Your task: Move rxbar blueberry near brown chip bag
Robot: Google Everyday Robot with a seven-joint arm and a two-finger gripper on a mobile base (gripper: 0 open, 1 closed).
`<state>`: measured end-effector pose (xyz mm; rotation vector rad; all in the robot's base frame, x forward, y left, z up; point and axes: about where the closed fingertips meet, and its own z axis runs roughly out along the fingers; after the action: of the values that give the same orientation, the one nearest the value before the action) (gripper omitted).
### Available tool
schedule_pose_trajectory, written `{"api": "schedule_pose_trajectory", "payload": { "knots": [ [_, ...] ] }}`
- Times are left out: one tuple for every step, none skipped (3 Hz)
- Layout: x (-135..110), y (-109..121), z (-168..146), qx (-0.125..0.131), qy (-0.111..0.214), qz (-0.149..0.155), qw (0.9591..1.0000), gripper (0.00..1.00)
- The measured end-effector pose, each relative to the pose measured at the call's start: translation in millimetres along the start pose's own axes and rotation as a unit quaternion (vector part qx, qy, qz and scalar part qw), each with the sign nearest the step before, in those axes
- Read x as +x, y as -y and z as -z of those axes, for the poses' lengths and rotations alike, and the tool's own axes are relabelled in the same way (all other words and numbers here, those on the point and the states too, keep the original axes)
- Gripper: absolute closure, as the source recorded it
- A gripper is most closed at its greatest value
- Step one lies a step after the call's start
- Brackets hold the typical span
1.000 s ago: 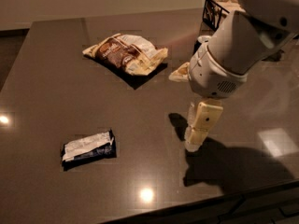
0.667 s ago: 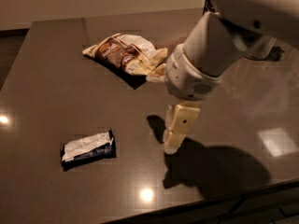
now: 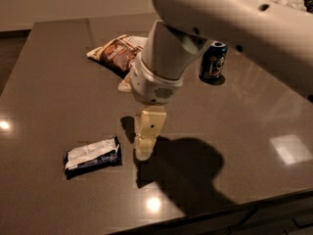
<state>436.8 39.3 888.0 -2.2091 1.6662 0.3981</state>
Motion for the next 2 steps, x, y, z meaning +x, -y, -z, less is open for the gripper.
{"api": "schedule_pose_trajectory", "payload": {
  "knots": [
    [-14, 2, -32, -0.033, -0.006, 0.007, 0.9994, 0.0],
    [-25, -4, -62, -0.055, -0.013, 0.01, 0.9983, 0.0]
  ]
}}
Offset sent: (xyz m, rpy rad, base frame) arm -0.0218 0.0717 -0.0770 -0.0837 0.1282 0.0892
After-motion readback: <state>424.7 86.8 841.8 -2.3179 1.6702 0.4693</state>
